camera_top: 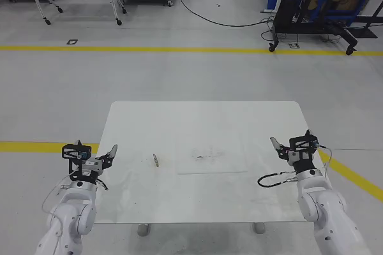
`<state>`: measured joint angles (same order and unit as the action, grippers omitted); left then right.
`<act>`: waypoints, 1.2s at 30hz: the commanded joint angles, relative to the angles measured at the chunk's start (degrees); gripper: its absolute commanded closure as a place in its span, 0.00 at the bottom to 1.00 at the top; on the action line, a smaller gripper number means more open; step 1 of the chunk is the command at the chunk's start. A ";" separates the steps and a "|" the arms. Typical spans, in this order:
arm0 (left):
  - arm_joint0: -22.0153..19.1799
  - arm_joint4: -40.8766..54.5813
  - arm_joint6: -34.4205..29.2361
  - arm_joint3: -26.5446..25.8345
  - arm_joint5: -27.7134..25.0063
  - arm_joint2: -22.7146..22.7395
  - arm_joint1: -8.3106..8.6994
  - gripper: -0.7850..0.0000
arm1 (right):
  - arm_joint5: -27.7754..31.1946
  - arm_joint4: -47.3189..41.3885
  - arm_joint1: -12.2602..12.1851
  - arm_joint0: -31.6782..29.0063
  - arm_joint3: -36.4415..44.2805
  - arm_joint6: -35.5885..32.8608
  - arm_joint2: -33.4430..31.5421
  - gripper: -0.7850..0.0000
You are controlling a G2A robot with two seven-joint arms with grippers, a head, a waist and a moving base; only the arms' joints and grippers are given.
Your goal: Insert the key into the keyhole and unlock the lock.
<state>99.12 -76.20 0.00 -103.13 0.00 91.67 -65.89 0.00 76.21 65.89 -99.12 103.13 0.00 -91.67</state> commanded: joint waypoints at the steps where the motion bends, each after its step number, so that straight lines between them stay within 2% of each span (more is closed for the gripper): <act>1: 0.00 0.00 0.00 0.00 0.00 0.00 0.00 0.00 | 0.59 1.13 0.06 0.88 -0.07 -0.67 1.30 0.00; 6: 0.00 0.00 0.00 0.00 0.00 0.00 0.00 0.00 | 3.29 5.88 0.76 7.71 -3.47 -5.19 10.08 0.00; 9: 0.00 0.00 0.00 0.00 0.00 0.00 0.00 0.00 | 5.54 5.87 1.32 11.14 -6.60 -6.90 14.47 0.00; 11: 0.00 0.00 0.00 0.00 0.00 0.00 0.00 0.00 | 4.57 6.03 1.69 13.32 -8.55 -8.17 16.08 0.00; 22: 0.00 0.00 0.00 0.00 0.00 0.00 0.00 0.00 | 4.57 6.03 1.69 13.32 -8.55 -8.17 16.08 0.00; 25: 0.00 0.00 0.00 0.00 0.00 0.00 0.00 0.00 | 15.90 1.90 1.57 15.38 -12.10 -6.86 17.34 0.00; 29: 0.00 0.00 0.00 0.00 0.00 0.00 0.00 0.00 | 23.73 -1.39 2.19 21.57 -18.85 -8.50 21.14 0.00; 36: 0.00 0.00 0.00 0.00 0.00 0.00 0.00 0.00 | 26.93 -2.55 3.84 29.47 -26.85 -8.11 27.92 0.00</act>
<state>99.12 -76.20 0.00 -103.13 0.00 91.67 -65.89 25.92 73.38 69.58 -70.72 77.31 -8.31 -64.62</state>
